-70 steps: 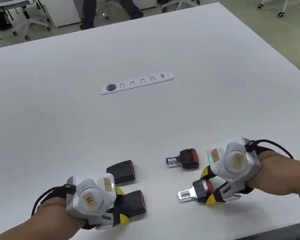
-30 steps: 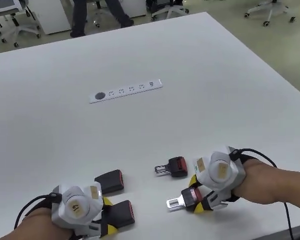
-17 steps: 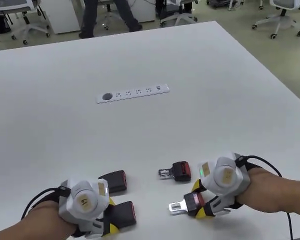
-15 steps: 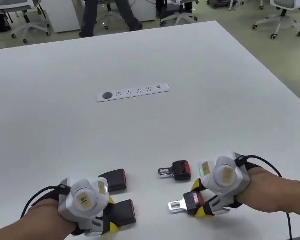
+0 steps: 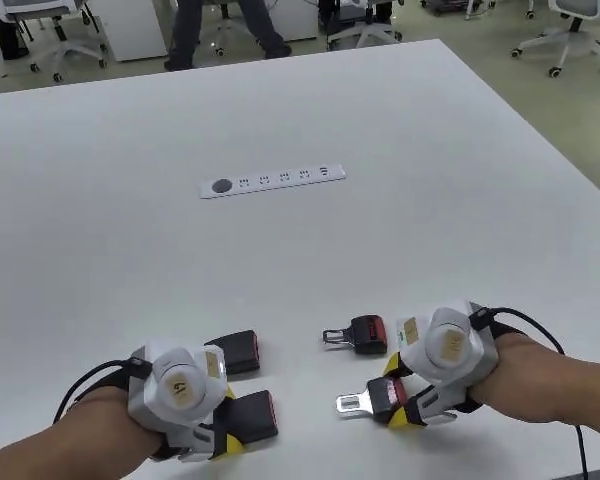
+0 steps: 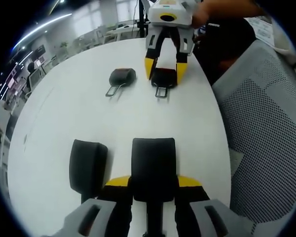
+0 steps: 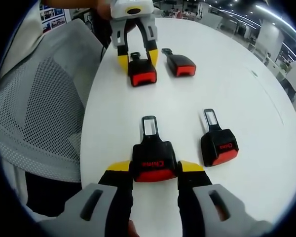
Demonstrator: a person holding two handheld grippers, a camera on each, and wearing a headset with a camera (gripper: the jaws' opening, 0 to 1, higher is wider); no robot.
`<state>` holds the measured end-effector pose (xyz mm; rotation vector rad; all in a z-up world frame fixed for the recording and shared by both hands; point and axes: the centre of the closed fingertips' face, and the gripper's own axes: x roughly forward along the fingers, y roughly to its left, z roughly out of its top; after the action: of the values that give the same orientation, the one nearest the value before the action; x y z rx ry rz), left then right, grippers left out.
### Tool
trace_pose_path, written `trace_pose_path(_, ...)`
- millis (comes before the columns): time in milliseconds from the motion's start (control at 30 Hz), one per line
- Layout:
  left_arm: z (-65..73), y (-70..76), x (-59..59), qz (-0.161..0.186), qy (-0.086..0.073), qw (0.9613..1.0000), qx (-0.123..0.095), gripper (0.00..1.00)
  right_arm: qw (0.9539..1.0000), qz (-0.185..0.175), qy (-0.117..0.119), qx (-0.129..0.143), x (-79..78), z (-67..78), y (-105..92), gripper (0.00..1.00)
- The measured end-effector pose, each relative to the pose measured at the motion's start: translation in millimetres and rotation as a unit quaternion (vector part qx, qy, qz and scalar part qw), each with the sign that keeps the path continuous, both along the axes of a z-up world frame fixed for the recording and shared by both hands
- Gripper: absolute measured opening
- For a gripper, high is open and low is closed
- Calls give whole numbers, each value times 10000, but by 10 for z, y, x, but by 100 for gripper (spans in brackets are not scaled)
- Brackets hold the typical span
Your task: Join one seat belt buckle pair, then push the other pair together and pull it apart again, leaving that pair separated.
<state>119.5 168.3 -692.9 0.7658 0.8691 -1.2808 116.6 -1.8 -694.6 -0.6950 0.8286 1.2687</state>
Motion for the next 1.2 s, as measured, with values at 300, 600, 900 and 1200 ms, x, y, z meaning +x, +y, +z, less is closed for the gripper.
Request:
trace_pose_path(300,-9,-6,-1,0,-5,10000,-27,33,9991,-94,-15,422,17,22,268,34)
trace_pose_path(600,-3,-10,-8,-13,4,10000,-63,33,9981,-63,-29,611,16,36,515,34)
trace_pose_path(900,1,-14,-8,-31,15,10000,-48,33,9974,-1,-107,712,-12,31,698,34)
trace_pose_path(1200,16,-20,-21,-51,26,10000,-21,33,9972,-50,-167,726,32,16,784,34)
